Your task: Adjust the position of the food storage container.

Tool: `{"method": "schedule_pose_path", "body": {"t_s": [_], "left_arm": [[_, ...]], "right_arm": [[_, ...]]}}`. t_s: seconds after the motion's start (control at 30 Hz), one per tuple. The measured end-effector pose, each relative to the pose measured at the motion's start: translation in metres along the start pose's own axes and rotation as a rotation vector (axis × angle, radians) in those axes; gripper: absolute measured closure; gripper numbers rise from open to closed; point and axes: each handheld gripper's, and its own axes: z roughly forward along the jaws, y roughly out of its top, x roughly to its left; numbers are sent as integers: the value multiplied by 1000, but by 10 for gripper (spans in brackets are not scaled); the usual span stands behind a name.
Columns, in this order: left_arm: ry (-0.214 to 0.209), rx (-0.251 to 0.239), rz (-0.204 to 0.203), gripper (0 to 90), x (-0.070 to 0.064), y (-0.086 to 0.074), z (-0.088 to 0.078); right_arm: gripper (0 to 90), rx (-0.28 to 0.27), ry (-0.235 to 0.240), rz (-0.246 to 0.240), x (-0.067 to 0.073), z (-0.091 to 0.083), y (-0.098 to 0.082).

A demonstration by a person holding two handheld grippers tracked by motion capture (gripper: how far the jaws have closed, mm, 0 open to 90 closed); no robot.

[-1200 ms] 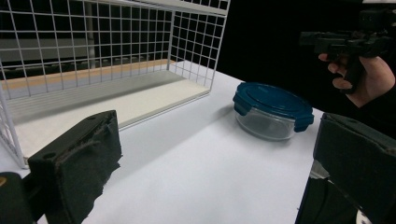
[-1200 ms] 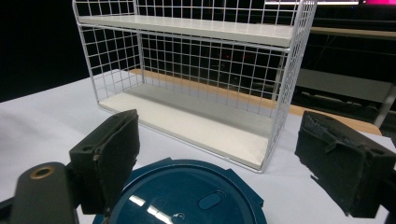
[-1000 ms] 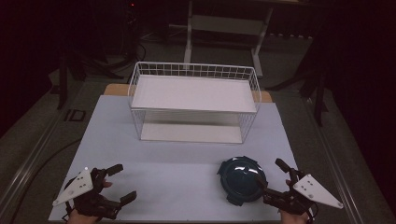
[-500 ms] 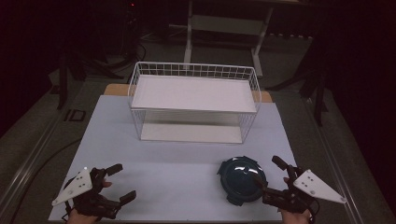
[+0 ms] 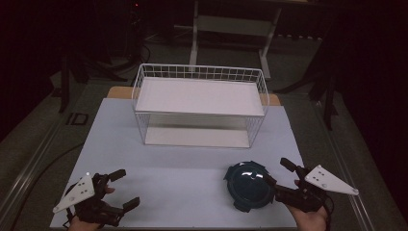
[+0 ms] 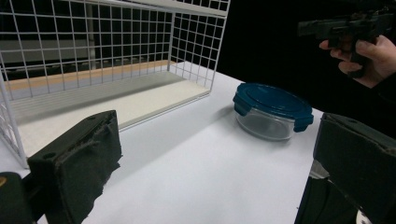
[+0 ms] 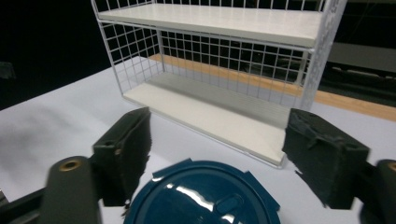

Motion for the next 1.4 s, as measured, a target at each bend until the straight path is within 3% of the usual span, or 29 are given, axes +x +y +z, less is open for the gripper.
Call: {"method": "schedule_pose_path", "body": {"t_s": [0.23,0.33,0.37,0.7,1.0,1.2,1.4], "left_arm": [[-4,1,3,10,-1,0,0],[-7,3,2,10,-1,0,1],[-7,3,2,10,-1,0,1],[-5,3,5,10,-1,0,2],[-6,4,7,10,-2,0,1],[-6,6,13,10,-2,0,2],[-8,9,13,11,-3,0,2]], "right_arm": [[495,70,-5,22,-10,-1,-15],[545,86,-11,23,-11,-1,-20],[608,107,-13,25,-12,-1,-26],[885,204,-21,68,-22,-7,-55],[899,286,-57,65,-30,-11,-74],[899,341,-79,94,-38,-13,-86],[899,369,-63,100,-38,-9,-89]]}}
